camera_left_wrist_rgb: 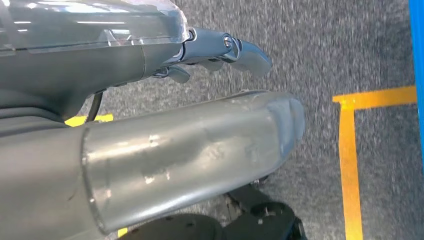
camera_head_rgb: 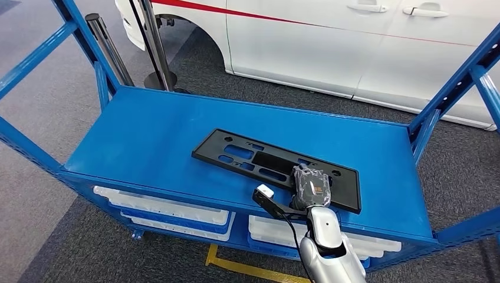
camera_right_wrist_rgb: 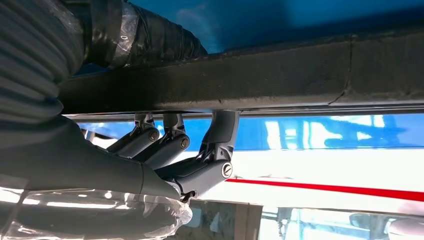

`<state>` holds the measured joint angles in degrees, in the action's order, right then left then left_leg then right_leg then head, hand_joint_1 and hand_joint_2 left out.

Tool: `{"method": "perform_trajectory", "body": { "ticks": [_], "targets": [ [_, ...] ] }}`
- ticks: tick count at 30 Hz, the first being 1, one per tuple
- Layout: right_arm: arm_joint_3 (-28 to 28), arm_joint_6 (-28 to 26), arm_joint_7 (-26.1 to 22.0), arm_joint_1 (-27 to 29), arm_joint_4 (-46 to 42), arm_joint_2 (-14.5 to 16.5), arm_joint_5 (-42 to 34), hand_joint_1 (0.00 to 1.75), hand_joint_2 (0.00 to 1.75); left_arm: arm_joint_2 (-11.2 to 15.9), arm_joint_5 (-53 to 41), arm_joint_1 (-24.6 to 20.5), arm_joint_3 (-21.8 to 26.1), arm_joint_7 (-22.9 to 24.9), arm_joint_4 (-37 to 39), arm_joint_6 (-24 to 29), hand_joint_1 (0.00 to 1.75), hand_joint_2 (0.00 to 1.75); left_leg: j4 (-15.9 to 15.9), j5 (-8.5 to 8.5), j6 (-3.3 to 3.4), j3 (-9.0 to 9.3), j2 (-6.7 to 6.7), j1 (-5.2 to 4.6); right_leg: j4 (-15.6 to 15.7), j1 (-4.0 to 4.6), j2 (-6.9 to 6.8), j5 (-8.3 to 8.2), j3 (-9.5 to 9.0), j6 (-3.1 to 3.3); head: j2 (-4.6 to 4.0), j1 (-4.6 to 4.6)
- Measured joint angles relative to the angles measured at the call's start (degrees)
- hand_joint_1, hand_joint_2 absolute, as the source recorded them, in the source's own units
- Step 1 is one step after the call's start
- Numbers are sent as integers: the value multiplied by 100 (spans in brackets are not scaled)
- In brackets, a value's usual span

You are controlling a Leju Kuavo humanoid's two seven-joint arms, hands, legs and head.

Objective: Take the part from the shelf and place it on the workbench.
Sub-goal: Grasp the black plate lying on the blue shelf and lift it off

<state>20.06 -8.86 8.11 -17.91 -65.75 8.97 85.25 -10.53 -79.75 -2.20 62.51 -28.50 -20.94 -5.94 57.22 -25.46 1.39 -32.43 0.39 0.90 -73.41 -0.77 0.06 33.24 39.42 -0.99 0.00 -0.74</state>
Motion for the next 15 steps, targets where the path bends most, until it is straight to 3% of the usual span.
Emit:
{"method": "perform_trajectory", "body": {
  "ticks": [2, 4, 7, 9, 10, 13, 14, 15],
  "targets": [
    [0, 39, -47, -3, -9, 1, -13, 175, 175, -8, -7, -2, 4, -1, 0, -8, 0, 0, 27, -18, -23, 8, -10, 0, 714, 1, -4, -393, -346, 31, 0, 0],
    [0, 60, -164, 0, -44, 7, -139, 175, 175, -13, -16, -16, 23, -3, 0, -6, 0, 0, 80, -44, -77, -14, -19, -20, 1296, 20, -2, -589, -610, 79, 0, -2],
    [3, 92, -476, 45, -228, 49, -684, 175, 175, -20, -24, -54, 85, 40, 0, 68, 0, 0, 88, -48, -176, -33, -23, -19, 1406, 53, 8, -597, -641, 162, 0, -7],
    [10, 136, -690, 102, -498, 124, -1381, 175, 175, -28, -3, -83, 127, 97, 1, 129, 0, 0, 197, -146, -239, -68, -23, 1, 1440, 39, 2, -626, -652, 235, 0, -8],
    [21, 172, -786, 128, -671, 192, -1853, 175, 175, -29, 18, -92, 154, 116, 1, 151, 0, 0, 401, -285, -267, -150, -23, 8, 1457, 27, 0, -639, -656, 272, 0, -8],
    [91, 423, -913, 189, -1296, 485, -3603, 175, 175, -28, 67, -95, 256, 118, 2, 177, 0, 0, 1430, -800, -333, -596, -22, 21, 1459, 37, 19, -646, -649, 326, 0, -10],
    [119, 554, -913, 210, -1561, 568, -4258, 175, 175, -21, 78, -92, 288, 105, 2, 174, 0, 0, 1629, -839, -340, -687, -22, 22, 1454, 41, 24, -646, -648, 328, 0, -11],
    [141, 677, -911, 227, -1839, 620, -4886, 175, 175, -11, 89, -90, 320, 90, 2, 167, 0, 0, 1628, -774, -338, -689, -22, 21, 1447, 44, 23, -643, -647, 325, 0, -11]
  ]
}}
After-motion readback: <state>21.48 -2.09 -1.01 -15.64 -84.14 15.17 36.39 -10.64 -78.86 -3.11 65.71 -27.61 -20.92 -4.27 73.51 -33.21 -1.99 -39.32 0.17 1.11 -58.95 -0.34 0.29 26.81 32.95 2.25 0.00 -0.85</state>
